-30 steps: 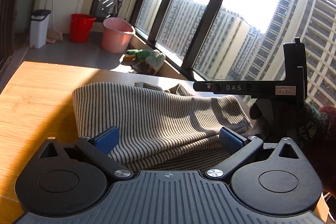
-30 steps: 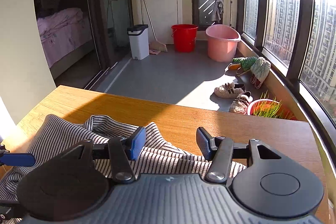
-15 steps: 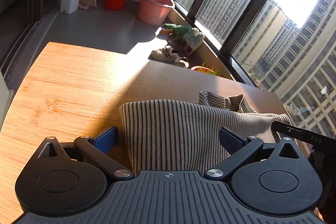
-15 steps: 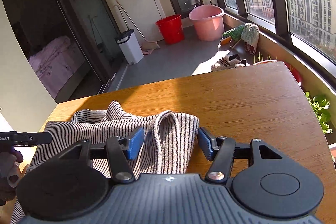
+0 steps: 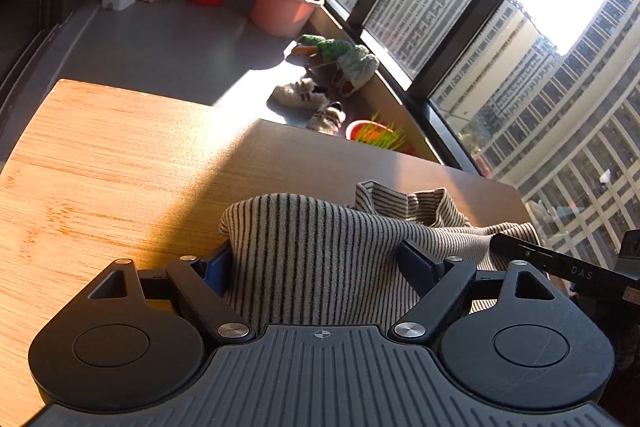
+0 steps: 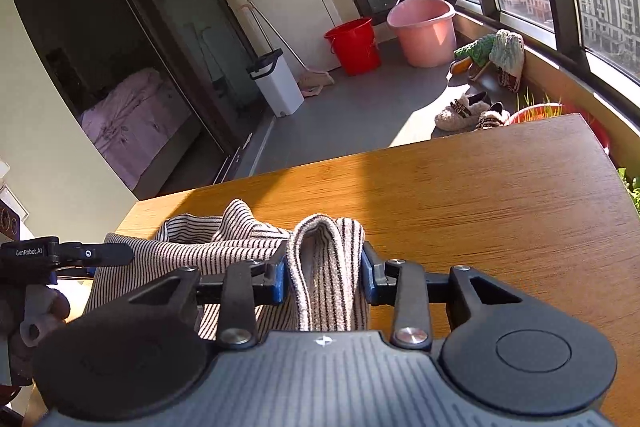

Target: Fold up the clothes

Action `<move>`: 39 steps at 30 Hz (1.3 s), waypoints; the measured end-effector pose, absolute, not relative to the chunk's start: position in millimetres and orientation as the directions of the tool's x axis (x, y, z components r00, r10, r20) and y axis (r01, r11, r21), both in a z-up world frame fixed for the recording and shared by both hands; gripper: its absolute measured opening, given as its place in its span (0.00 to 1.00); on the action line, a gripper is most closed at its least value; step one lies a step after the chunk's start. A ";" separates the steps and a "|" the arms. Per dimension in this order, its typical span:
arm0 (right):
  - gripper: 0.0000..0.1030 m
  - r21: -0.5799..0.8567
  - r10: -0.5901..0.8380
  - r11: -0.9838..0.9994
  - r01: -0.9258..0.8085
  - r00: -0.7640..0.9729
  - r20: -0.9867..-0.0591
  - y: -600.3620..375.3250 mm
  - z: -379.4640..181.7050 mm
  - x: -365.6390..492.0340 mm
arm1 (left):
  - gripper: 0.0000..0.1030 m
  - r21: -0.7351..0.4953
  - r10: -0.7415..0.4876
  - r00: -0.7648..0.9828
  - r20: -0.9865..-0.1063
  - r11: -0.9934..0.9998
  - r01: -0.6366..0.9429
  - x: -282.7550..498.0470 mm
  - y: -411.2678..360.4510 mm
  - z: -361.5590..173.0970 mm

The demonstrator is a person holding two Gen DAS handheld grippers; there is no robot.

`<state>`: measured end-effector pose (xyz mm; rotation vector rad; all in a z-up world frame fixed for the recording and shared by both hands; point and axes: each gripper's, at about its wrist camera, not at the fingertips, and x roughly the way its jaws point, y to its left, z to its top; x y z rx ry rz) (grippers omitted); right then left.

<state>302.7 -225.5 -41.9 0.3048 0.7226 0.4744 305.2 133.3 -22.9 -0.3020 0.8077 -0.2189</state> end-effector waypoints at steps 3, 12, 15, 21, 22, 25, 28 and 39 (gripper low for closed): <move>0.26 0.424 0.512 0.852 -0.307 0.657 -0.553 -221.7 -36.4 308.6 | 0.49 -0.343 -0.308 0.681 -0.665 0.935 0.088 310.4 132.2 -17.2; 0.23 0.369 0.594 0.799 -0.474 0.721 -0.358 -229.5 38.2 236.7 | 0.29 -0.282 -0.348 0.812 -0.469 0.930 0.236 236.0 121.3 56.9; 0.22 0.371 0.602 0.793 -0.483 0.716 -0.354 -237.4 37.9 191.3 | 0.29 -0.288 -0.366 0.823 -0.435 0.922 0.258 187.3 120.5 54.4; 0.22 0.391 0.605 0.791 -0.470 0.694 -0.391 -248.2 14.3 112.8 | 0.29 -0.329 -0.390 0.801 -0.454 0.909 0.256 117.5 124.9 20.3; 0.22 0.385 0.597 0.799 -0.462 0.688 -0.413 -248.3 7.7 103.7 | 0.30 -0.330 -0.391 0.793 -0.467 0.909 0.253 109.3 125.7 12.7; 0.24 0.327 0.546 0.838 -0.438 0.678 -0.492 -248.1 -7.0 81.3 | 0.35 -0.317 -0.378 0.763 -0.525 0.918 0.237 88.0 131.0 -4.6; 0.31 0.228 0.479 0.873 -0.432 0.669 -0.568 -247.0 -14.6 60.0 | 0.43 -0.360 -0.389 0.720 -0.574 0.910 0.204 72.4 151.2 -14.8; 0.54 0.513 0.536 0.803 -0.304 0.746 -0.396 -296.9 18.1 65.9 | 0.83 -0.603 -0.498 0.728 -0.472 0.784 0.146 92.1 178.6 9.3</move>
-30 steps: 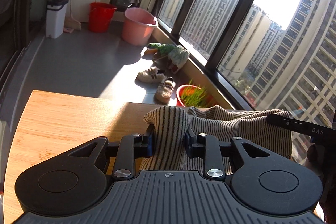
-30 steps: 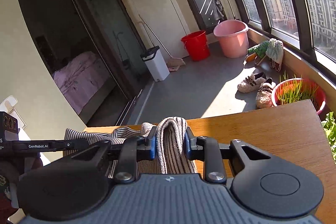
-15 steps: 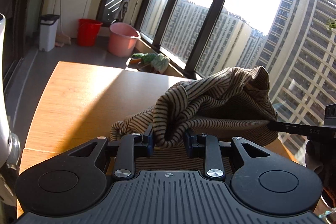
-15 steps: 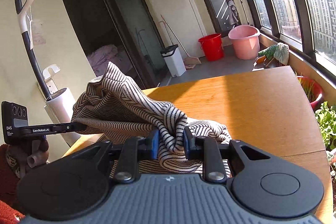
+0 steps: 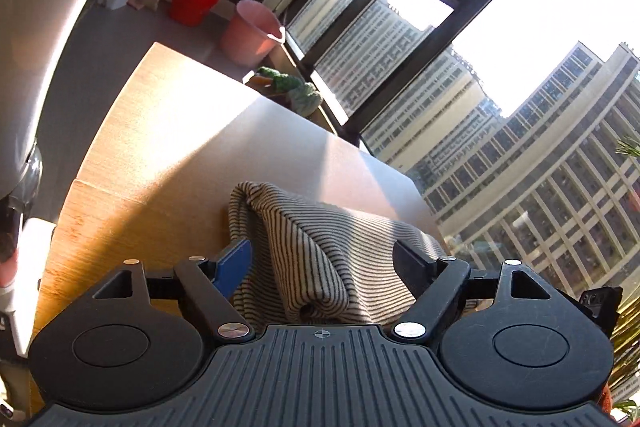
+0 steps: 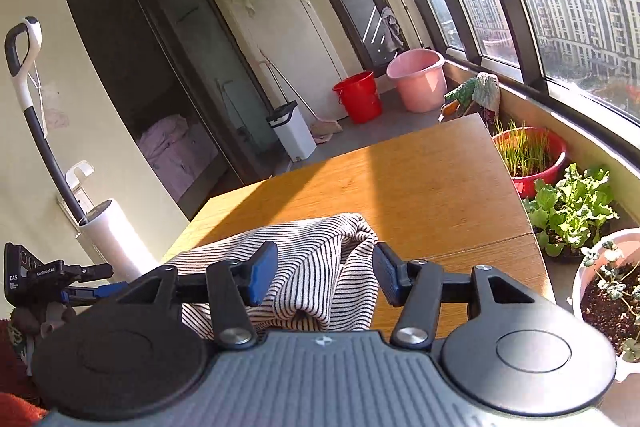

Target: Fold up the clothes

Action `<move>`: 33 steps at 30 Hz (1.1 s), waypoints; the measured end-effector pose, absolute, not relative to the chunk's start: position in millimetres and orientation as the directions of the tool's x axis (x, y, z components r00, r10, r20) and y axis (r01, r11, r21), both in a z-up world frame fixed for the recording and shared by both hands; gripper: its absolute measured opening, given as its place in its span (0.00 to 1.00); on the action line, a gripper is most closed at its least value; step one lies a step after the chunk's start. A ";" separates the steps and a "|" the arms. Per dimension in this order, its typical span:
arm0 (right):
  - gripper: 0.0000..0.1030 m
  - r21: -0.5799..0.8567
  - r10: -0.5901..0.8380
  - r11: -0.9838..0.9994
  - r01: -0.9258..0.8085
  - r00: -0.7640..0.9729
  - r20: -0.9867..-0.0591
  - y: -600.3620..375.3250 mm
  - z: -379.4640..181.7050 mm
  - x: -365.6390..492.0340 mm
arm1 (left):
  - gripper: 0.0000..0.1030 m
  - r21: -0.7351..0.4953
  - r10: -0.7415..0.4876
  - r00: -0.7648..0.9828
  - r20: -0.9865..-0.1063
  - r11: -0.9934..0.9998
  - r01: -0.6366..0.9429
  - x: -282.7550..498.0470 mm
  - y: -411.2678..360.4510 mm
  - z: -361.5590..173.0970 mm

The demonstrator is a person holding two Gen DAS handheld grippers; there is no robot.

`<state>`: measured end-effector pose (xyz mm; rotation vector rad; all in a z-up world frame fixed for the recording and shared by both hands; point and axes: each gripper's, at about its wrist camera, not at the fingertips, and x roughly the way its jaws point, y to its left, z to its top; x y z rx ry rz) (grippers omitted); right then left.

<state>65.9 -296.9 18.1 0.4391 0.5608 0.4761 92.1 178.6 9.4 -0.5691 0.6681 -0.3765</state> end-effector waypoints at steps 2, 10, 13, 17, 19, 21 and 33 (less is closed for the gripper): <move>0.57 0.540 0.559 0.786 -0.302 0.721 -0.410 -282.1 6.8 78.6 | 0.84 -0.557 -0.481 0.704 -0.523 0.818 0.145 106.9 156.6 2.4; 0.48 0.472 0.546 0.825 -0.311 0.653 -0.525 -227.2 -36.2 94.9 | 0.51 -0.455 -0.418 0.679 -0.603 0.880 0.137 128.4 125.1 -19.6; 0.38 0.440 0.535 0.835 -0.330 0.673 -0.511 -219.5 -25.2 116.1 | 0.38 -0.413 -0.385 0.707 -0.594 0.899 0.142 151.6 124.5 -9.7; 0.27 0.426 0.534 0.833 -0.353 0.715 -0.451 -217.4 5.1 134.1 | 0.33 -0.421 -0.377 0.759 -0.531 0.895 0.150 163.2 129.8 20.0; 0.25 0.407 0.542 0.828 -0.385 0.734 -0.410 -218.2 21.6 127.7 | 0.33 -0.419 -0.396 0.777 -0.490 0.888 0.189 150.1 129.5 32.1; 0.25 0.394 0.553 0.823 -0.410 0.737 -0.388 -221.5 29.6 110.7 | 0.33 -0.415 -0.407 0.781 -0.474 0.885 0.210 134.2 128.2 32.6; 0.30 0.389 0.490 0.866 -0.313 0.685 -0.539 -240.0 -32.1 61.2 | 0.50 -0.419 -0.386 0.704 -0.596 0.897 0.138 91.7 140.3 -32.5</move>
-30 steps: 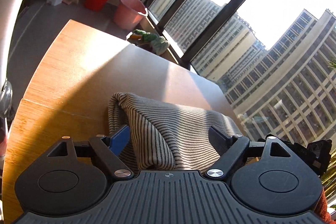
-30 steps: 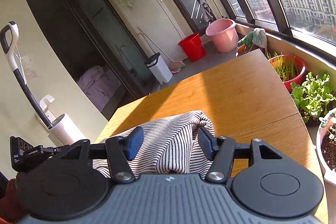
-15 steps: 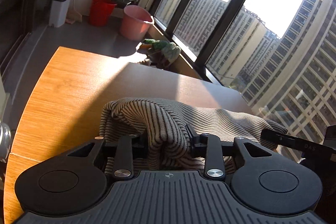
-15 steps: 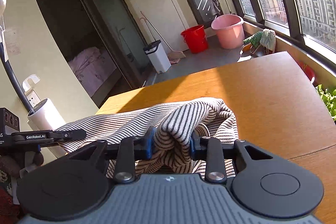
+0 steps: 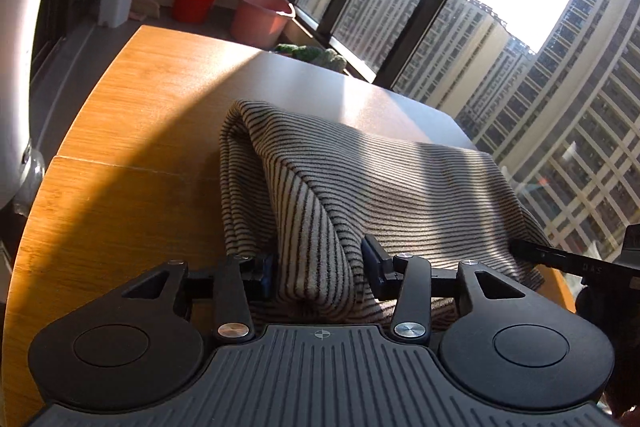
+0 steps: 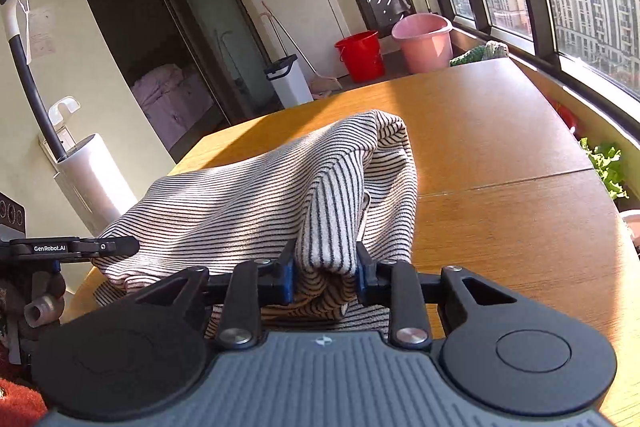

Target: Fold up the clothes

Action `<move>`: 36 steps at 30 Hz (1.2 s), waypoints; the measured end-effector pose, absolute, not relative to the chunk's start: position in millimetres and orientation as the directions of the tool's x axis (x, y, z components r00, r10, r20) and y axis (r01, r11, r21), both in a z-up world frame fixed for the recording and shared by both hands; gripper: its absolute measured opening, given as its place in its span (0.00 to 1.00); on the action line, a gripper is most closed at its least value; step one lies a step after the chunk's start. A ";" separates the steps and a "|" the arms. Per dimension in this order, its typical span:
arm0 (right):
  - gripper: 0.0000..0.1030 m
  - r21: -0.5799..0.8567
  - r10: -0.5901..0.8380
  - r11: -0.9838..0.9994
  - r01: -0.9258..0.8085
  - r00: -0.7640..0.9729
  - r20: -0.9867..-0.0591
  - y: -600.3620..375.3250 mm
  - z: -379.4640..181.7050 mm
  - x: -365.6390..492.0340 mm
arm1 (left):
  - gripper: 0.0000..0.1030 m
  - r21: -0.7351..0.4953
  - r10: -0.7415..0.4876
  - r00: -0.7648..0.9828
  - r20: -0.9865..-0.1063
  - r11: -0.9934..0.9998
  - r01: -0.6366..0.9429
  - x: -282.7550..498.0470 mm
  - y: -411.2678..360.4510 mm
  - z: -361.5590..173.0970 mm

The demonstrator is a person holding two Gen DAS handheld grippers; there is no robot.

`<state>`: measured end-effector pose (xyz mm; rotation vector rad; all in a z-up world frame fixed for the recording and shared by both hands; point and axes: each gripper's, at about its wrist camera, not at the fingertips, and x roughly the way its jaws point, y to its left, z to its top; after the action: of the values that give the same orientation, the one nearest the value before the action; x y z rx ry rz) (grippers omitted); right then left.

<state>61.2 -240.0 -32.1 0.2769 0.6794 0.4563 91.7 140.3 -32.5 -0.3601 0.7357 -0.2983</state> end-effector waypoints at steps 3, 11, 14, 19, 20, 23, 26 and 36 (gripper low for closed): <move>0.46 0.371 0.475 0.875 -0.312 0.703 -0.530 -245.5 -25.4 60.7 | 0.55 -0.369 -0.336 0.754 -0.565 0.920 0.134 74.8 148.2 -12.1; 1.00 0.279 0.463 0.883 -0.377 0.794 -0.394 -235.7 23.6 75.0 | 0.90 -0.496 -0.529 0.697 -0.484 0.822 0.280 66.1 121.8 14.4; 1.00 0.264 0.537 0.843 -0.468 0.753 -0.380 -210.2 25.0 91.3 | 0.91 -0.507 -0.568 0.609 -0.554 0.810 0.295 78.0 94.8 -14.6; 1.00 0.326 0.535 0.844 -0.426 0.634 -0.558 -179.1 -20.3 140.3 | 0.92 -0.387 -0.517 0.621 -0.589 0.855 0.345 87.3 78.9 -25.3; 1.00 0.319 0.523 0.852 -0.415 0.648 -0.554 -178.0 -25.1 138.6 | 0.92 -0.376 -0.510 0.625 -0.591 0.860 0.346 93.0 80.8 -24.4; 1.00 0.299 0.501 0.865 -0.402 0.677 -0.539 -174.2 -28.3 129.1 | 0.92 -0.325 -0.474 0.647 -0.597 0.880 0.346 113.2 85.4 -27.0; 1.00 0.313 0.492 0.871 -0.380 0.691 -0.530 -173.9 -29.8 116.7 | 0.92 -0.269 -0.427 0.668 -0.609 0.904 0.332 155.1 86.0 -26.1; 1.00 0.178 0.612 0.739 -0.650 0.535 -0.583 -134.6 -15.0 56.1 | 0.89 -0.364 -0.334 0.750 -0.570 0.922 0.134 235.8 116.9 -12.8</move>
<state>56.1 -134.6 -15.0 -0.0628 0.6685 0.7519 235.8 116.9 -12.8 -0.3117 0.6772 -0.2605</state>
